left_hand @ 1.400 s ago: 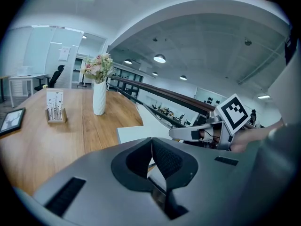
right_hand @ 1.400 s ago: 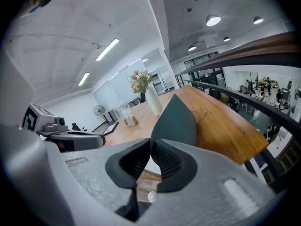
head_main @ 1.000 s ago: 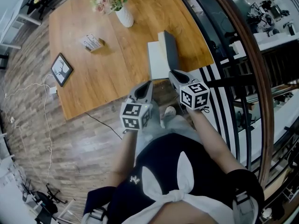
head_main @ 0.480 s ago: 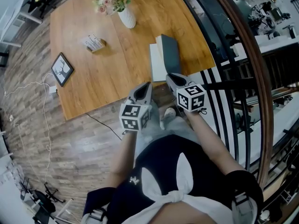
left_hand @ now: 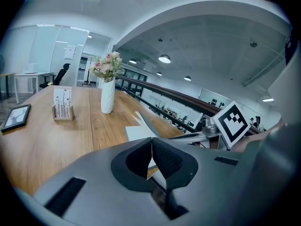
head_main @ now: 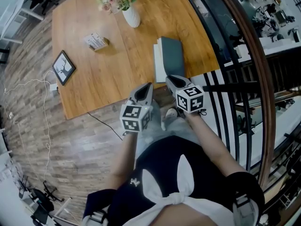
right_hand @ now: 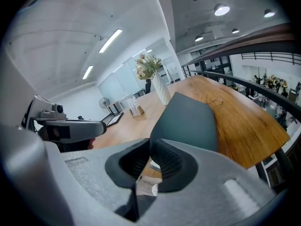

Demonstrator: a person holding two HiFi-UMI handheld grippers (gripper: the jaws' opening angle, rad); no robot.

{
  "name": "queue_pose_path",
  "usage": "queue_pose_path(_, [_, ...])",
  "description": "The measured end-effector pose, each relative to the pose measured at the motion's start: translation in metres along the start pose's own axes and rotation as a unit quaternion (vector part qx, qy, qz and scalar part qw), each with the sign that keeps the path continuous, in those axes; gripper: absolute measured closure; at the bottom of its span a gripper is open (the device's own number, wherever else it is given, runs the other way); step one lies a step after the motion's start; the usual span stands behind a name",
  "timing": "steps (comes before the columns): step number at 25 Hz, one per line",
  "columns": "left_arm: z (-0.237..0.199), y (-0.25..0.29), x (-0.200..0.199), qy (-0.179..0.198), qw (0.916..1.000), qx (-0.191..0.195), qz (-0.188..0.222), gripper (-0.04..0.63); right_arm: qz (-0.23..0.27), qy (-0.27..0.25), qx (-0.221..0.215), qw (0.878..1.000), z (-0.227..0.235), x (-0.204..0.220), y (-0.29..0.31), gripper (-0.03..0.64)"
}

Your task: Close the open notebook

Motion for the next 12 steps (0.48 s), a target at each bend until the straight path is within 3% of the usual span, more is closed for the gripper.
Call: queue_pose_path(12, [-0.01,0.0,0.001,-0.009,0.9999,-0.006,-0.002,0.577,-0.024,-0.013,-0.001,1.0,-0.004,0.0,0.022,0.572])
Point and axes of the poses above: the fingertips, and each gripper's own axes: y forward along the fingers, z to its right, x out of its underside, the point moved 10 cm from there along -y, backward along the fingers, and after that the axes turned 15 degrees about -z, right-handed, at the moved point
